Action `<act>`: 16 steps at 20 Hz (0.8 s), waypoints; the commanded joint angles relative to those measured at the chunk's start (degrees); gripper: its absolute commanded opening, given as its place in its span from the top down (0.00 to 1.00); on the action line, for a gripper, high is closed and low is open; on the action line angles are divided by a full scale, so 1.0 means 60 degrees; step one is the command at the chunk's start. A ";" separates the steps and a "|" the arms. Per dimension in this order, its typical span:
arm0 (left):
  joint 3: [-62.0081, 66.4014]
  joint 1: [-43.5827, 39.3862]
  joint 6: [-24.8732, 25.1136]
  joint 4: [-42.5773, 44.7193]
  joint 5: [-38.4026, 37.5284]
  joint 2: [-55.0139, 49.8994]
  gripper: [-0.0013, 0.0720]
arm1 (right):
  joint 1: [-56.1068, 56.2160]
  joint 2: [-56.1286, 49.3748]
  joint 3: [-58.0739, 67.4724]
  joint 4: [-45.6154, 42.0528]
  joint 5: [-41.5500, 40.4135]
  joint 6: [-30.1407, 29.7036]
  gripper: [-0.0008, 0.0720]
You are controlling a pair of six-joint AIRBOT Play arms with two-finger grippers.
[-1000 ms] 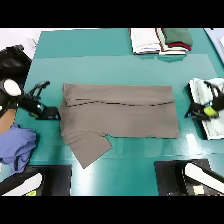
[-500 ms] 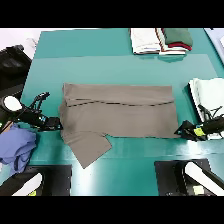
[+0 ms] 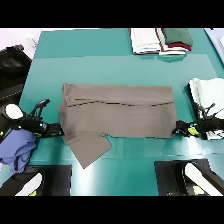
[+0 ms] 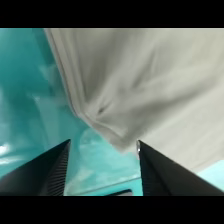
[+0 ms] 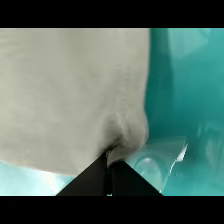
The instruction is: Fold the shirts.
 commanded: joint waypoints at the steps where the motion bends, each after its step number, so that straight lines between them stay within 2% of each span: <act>1: -0.1147 0.0004 -0.0131 -0.1035 0.0390 0.0401 0.30 | 0.0113 0.0488 -0.0004 0.0044 -0.0029 -0.0004 0.97; 6: -0.2014 -0.0823 -0.0040 -0.2175 0.1814 0.0401 0.30 | 0.0113 0.0091 0.0015 0.0215 0.0248 0.0000 0.97; 9: -0.2018 -0.1355 -0.0069 -0.2193 0.1730 0.0401 0.30 | 0.0117 -0.0168 0.0029 0.0372 0.0288 0.0000 0.97; 10: -0.2014 -0.1351 -0.0066 -0.2197 0.1581 0.0404 0.50 | 0.0113 -0.0131 0.0102 0.0361 0.0310 0.0000 0.97; 11: -0.2000 -0.1351 -0.0055 -0.2146 0.1450 0.0404 0.76 | 0.0113 0.0000 0.0270 0.0335 0.0364 0.0000 0.97; 12: -0.1967 -0.1351 -0.0036 -0.2124 0.1286 0.0404 0.89 | 0.0113 0.0182 0.0492 0.0335 0.0430 0.0000 0.97; 13: -0.1865 -0.1351 0.0127 -0.2098 0.1060 0.0404 0.95 | 0.0113 0.0390 0.0772 0.0335 0.0543 0.0000 0.97; 16: -0.1282 -0.1351 0.0160 -0.1956 0.0357 0.0586 0.95 | 0.0113 0.0885 0.1789 0.0255 0.1439 0.0000 0.97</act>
